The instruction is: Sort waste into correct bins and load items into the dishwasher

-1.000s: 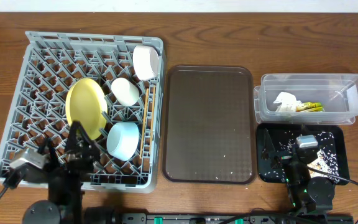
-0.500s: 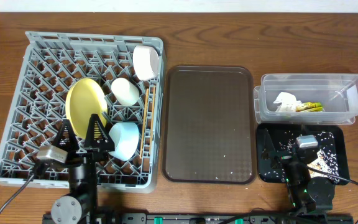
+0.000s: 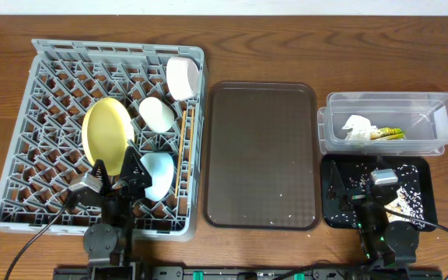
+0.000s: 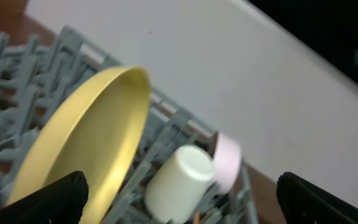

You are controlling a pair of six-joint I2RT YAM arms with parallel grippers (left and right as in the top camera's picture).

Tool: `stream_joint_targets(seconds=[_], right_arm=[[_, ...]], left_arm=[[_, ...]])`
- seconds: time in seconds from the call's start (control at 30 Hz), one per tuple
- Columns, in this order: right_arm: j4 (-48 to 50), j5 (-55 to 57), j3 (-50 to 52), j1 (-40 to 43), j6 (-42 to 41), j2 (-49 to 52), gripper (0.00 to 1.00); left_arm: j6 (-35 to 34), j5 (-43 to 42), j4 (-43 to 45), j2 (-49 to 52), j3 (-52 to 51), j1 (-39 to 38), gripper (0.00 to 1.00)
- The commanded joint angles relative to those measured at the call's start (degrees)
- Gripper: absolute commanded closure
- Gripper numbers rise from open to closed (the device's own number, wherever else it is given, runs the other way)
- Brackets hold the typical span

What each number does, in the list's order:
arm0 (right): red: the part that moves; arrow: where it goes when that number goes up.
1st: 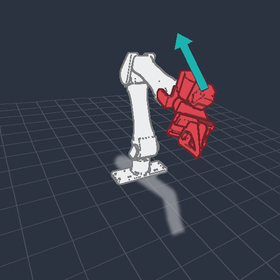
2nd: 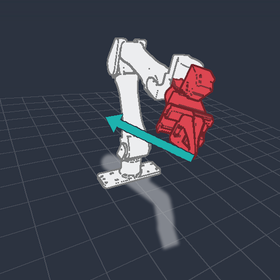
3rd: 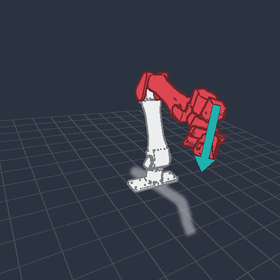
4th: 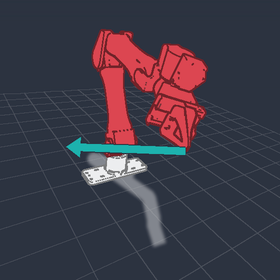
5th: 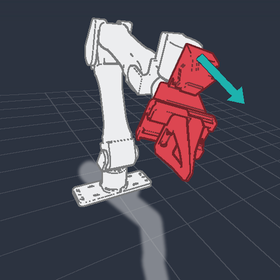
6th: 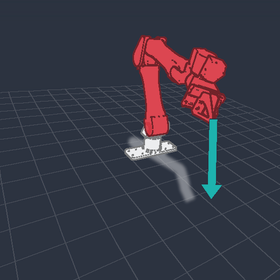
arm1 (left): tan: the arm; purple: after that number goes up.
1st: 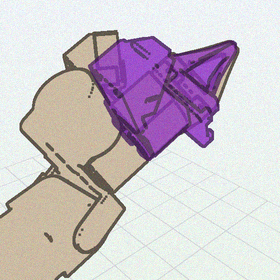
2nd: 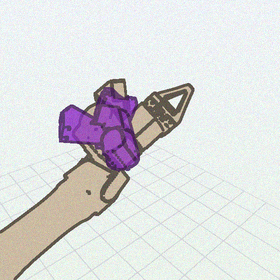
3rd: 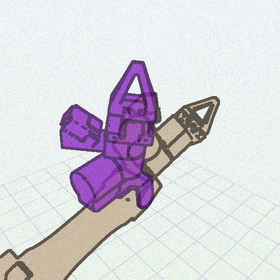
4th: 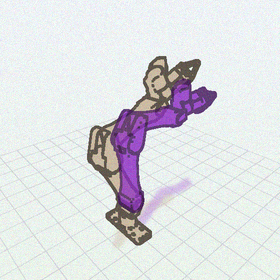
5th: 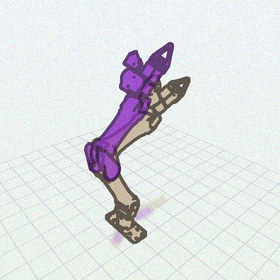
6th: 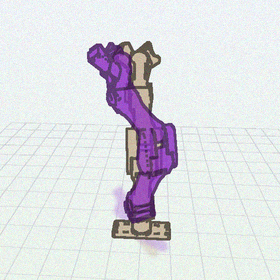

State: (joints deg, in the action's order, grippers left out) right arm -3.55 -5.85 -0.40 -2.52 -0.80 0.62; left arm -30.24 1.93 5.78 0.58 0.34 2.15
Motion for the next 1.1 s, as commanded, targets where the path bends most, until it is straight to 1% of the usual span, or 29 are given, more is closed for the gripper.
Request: stream_joint_targets(seconds=[0.0, 0.1, 0.13, 0.17, 0.2, 1.07], right_arm=[[-0.2, -0.4, 0.1, 0.4, -0.4, -0.3, 0.01], [-0.2, -0.4, 0.1, 0.4, -0.4, -0.3, 0.01], [-0.2, -0.4, 0.1, 0.4, -0.4, -0.3, 0.01], [-0.1, -0.4, 0.1, 0.4, -0.4, -0.3, 0.01], [-0.2, -0.4, 0.1, 0.4, -0.4, -0.3, 0.01], [-0.2, -0.4, 0.1, 0.4, -0.4, -0.3, 0.01]], left_arm=[[2.8, 5.4, -4.6, -0.5, -0.1, -2.0, 0.02], [8.0, 5.1, -9.6, -0.5, -0.1, -2.6, 0.02], [10.7, 4.5, -9.5, -0.5, -0.1, -2.6, 0.02], [15.4, 3.3, -9.5, -0.5, -0.1, -2.6, 0.02], [16.3, 3.2, -9.6, -0.5, -0.1, -2.6, 0.02], [16.3, 3.2, -9.6, -0.2, -0.1, -2.6, 0.02]])
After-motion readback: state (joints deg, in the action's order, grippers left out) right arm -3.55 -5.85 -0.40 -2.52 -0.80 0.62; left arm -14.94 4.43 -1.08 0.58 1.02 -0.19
